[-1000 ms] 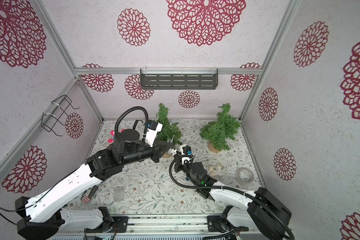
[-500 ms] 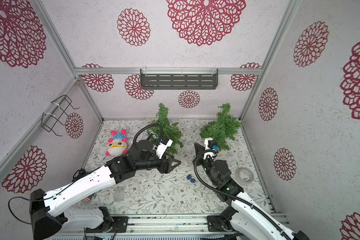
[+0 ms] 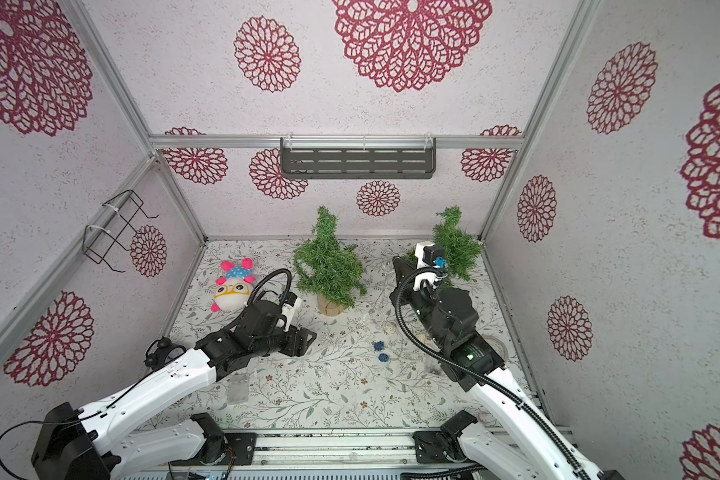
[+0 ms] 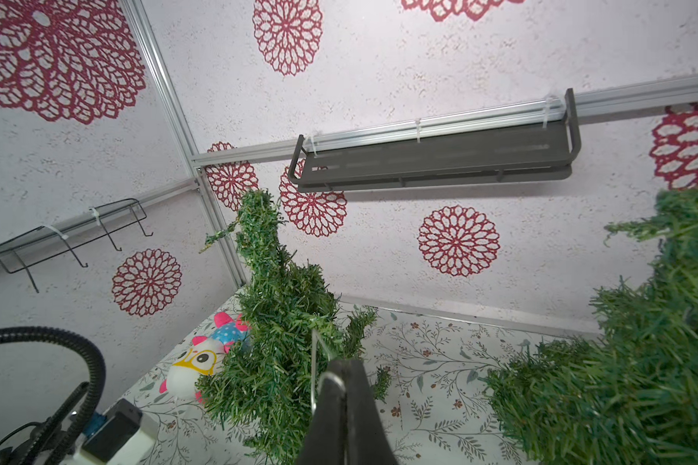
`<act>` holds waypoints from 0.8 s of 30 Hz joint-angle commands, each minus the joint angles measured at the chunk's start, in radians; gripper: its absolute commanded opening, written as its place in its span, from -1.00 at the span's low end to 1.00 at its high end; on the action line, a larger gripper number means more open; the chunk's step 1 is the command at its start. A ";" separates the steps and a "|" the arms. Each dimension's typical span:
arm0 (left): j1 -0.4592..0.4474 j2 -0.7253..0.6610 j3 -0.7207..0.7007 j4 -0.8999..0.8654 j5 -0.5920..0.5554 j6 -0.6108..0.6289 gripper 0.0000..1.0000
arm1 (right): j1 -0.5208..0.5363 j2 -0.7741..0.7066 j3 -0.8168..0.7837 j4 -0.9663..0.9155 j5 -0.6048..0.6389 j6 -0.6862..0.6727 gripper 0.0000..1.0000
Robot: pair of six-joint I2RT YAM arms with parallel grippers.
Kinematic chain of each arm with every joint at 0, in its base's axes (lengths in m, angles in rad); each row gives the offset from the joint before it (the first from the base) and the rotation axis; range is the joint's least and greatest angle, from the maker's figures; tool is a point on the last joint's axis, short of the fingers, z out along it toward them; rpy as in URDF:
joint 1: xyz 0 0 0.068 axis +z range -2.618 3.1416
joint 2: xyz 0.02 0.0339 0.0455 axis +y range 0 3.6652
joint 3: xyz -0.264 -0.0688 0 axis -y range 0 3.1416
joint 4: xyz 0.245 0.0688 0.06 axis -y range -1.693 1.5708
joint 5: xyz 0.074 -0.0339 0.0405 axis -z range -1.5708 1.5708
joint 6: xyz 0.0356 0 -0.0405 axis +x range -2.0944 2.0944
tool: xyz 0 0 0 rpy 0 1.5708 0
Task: Wrap string light around the christmas tree
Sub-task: Pick up the light string from the center of the board.
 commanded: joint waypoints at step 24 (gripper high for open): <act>-0.021 0.032 -0.079 0.087 0.103 0.239 0.55 | -0.153 0.172 0.462 -0.180 -0.092 -0.152 -1.00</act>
